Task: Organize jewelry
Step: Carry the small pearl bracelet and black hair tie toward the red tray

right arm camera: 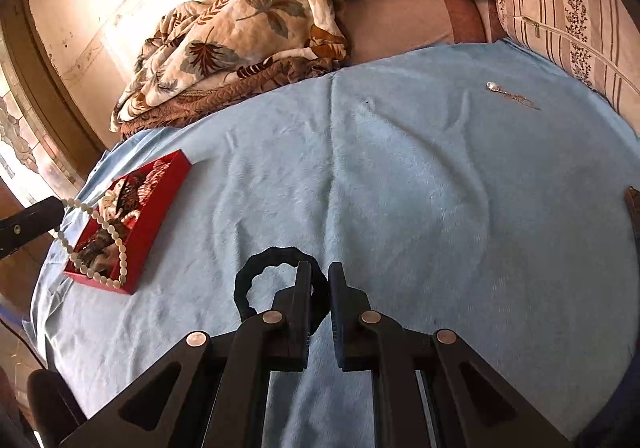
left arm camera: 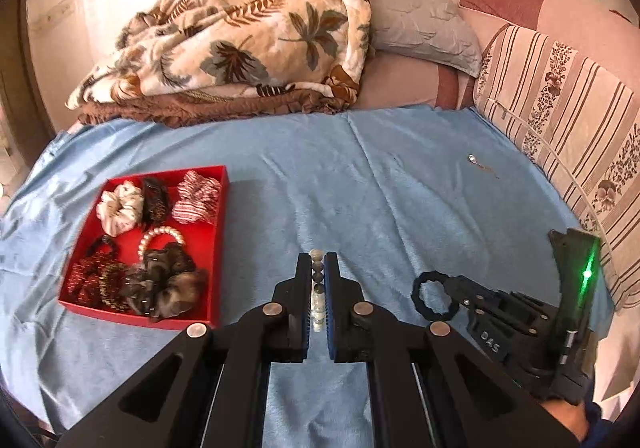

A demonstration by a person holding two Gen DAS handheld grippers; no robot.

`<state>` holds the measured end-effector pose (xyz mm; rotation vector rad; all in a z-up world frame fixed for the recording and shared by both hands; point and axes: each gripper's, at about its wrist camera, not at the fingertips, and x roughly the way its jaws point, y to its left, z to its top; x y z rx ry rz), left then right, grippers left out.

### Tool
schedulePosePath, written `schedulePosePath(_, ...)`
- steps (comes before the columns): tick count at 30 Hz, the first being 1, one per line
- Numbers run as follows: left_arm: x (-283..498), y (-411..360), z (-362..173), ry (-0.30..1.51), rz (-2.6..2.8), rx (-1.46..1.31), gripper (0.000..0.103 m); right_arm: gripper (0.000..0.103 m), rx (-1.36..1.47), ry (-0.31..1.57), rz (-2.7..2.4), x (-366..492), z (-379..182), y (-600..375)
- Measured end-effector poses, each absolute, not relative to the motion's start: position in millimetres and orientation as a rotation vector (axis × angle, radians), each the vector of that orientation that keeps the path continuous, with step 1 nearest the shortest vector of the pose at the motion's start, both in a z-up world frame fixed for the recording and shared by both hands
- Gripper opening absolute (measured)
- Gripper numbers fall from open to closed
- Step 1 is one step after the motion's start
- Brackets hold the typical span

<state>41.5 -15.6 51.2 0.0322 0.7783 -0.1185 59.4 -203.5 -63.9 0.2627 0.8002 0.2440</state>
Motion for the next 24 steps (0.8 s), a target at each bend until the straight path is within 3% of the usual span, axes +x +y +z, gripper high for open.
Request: schedulePosePath(24,17.0,15.8,60.8,0.760,-0.031,0.015,0.006,0.010,0.177,0.736,0.313,22.2,-7.1,-161.9)
